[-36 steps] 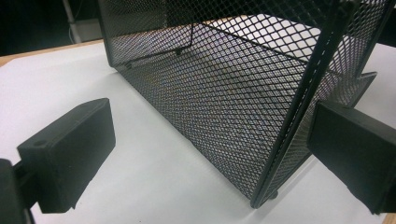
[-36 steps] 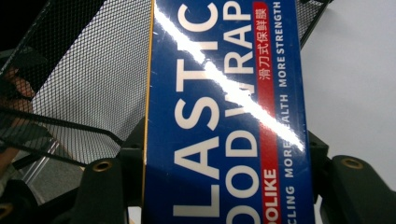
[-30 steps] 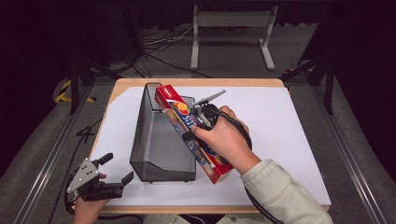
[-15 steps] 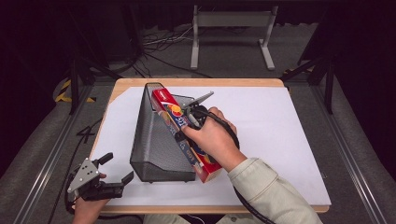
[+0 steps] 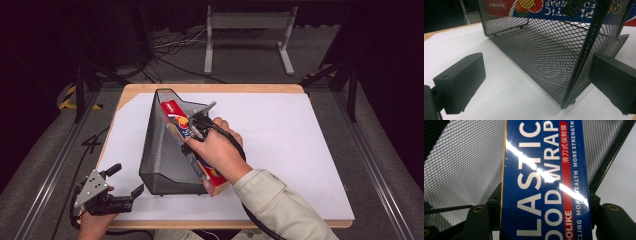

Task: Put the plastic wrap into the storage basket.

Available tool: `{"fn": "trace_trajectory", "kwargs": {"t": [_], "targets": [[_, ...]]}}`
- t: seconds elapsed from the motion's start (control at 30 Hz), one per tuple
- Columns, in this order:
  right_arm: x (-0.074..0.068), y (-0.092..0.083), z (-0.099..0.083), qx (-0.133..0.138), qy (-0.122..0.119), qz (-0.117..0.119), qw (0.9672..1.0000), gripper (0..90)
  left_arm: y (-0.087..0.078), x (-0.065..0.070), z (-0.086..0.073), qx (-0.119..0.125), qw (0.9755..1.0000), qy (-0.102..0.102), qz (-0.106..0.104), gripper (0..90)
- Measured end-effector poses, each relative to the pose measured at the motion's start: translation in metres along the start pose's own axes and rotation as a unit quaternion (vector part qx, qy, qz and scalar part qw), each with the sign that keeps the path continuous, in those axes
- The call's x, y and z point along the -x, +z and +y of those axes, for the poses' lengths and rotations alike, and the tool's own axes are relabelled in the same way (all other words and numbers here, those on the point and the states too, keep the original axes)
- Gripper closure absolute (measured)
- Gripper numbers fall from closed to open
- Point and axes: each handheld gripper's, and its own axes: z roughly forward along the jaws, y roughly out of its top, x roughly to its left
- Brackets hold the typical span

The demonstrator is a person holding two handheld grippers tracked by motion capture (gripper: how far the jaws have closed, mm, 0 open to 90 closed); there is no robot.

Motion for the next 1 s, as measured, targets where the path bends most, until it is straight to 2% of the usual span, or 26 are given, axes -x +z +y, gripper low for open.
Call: {"fn": "trace_trajectory", "kwargs": {"t": [0.07, 0.3, 0.4, 0.47, 0.63, 1.0], "targets": [[-0.001, 0.003, 0.002, -0.007, -0.001, -0.012, 0.9999, 40.0, 0.000, 0.001, 0.000, 0.000, 1.0000, 0.002, 0.000, 1.9], [-0.003, 0.010, 0.007, -0.020, 0.007, -0.029, 0.9994, 39.8, 0.000, 0.001, 0.000, -0.002, 1.0000, 0.007, 0.002, 1.9], [-0.003, 0.014, 0.007, -0.027, 0.008, -0.034, 0.9990, 39.7, 0.000, 0.001, 0.000, -0.001, 1.0000, 0.005, 0.001, 1.9], [-0.002, 0.018, 0.009, -0.042, 0.012, -0.043, 0.9981, 39.6, -0.001, 0.001, 0.000, 0.003, 1.0000, -0.001, 0.000, 1.9], [-0.003, 0.023, 0.011, -0.051, 0.011, -0.042, 0.9977, 39.4, 0.000, 0.001, 0.000, 0.000, 1.0000, 0.001, -0.001, 1.9], [-0.006, 0.028, 0.014, -0.070, 0.008, -0.058, 0.9958, 39.0, -0.001, 0.000, 0.000, 0.000, 1.0000, -0.003, -0.001, 2.0]]}}
